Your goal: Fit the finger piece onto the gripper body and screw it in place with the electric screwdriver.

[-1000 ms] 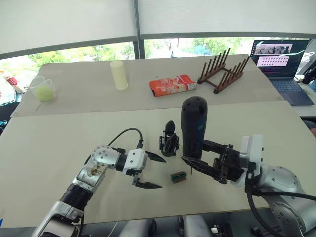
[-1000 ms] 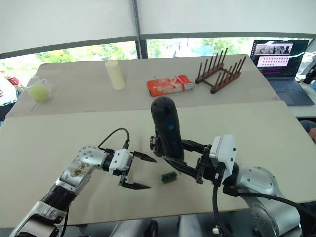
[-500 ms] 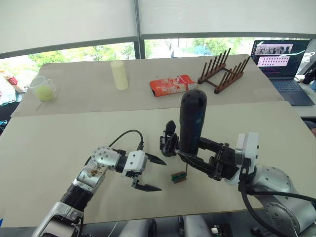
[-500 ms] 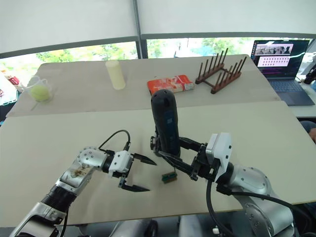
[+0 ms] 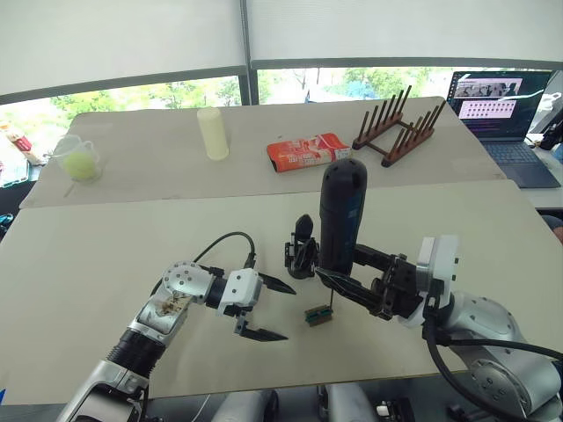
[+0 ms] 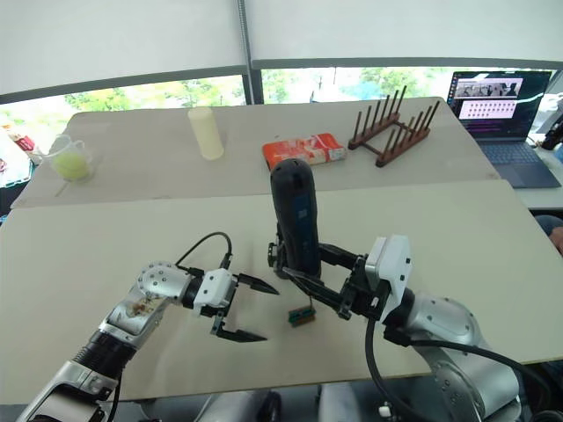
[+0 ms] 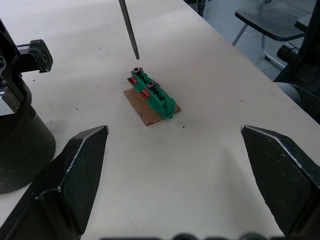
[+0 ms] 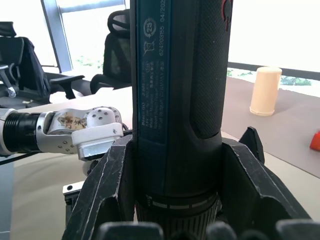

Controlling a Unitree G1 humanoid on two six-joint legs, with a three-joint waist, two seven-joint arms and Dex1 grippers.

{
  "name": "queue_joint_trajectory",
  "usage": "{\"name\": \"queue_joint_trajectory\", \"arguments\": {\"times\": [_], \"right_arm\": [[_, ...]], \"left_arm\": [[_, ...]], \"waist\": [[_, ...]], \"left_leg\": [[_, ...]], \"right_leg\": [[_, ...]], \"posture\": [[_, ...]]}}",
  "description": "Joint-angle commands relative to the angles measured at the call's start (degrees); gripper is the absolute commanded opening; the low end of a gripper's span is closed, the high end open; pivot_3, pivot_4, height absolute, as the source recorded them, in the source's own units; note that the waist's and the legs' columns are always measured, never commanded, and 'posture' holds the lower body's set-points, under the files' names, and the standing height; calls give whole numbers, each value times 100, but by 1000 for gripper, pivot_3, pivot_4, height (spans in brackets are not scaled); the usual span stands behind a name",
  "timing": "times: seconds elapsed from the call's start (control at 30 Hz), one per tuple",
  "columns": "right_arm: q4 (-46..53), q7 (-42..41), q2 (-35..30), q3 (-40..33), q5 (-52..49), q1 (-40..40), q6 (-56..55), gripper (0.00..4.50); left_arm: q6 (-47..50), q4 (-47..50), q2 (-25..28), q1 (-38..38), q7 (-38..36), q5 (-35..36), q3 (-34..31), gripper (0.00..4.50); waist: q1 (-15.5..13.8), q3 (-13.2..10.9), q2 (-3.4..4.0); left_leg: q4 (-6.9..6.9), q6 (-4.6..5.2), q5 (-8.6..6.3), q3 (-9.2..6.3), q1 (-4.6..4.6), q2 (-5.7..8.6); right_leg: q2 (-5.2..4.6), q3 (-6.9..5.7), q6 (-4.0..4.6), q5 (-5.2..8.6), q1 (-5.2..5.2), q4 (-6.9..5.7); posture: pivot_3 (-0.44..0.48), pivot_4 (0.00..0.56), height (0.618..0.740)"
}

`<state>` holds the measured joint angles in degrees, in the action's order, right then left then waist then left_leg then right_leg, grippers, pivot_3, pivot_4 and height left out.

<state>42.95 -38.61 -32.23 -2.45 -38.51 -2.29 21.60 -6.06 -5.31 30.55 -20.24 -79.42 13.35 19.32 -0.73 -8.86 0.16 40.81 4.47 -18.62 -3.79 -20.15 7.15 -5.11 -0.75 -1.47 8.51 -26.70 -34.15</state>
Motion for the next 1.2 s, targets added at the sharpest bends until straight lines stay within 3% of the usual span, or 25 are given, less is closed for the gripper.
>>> {"name": "queue_joint_trajectory", "arguments": {"times": [0.03, 1.2], "right_arm": [[179, -14, 53, -7, -35, 121, -162, 1895], [38, -225, 77, -85, 110, 72, -237, 1895]], "left_arm": [[-104, 133, -7, -11, 9, 10, -28, 4500], [-174, 42, 13, -81, 1, -3, -51, 4500]], "waist": [[0, 0, 0], [0, 0, 0]], "left_leg": [[0, 0, 0, 0, 0, 0], [0, 0, 0, 0, 0, 0]], "right_leg": [[0, 0, 0, 0, 0, 0], [0, 0, 0, 0, 0, 0]], "posture": [[0, 150, 740], [0, 150, 740]]}}
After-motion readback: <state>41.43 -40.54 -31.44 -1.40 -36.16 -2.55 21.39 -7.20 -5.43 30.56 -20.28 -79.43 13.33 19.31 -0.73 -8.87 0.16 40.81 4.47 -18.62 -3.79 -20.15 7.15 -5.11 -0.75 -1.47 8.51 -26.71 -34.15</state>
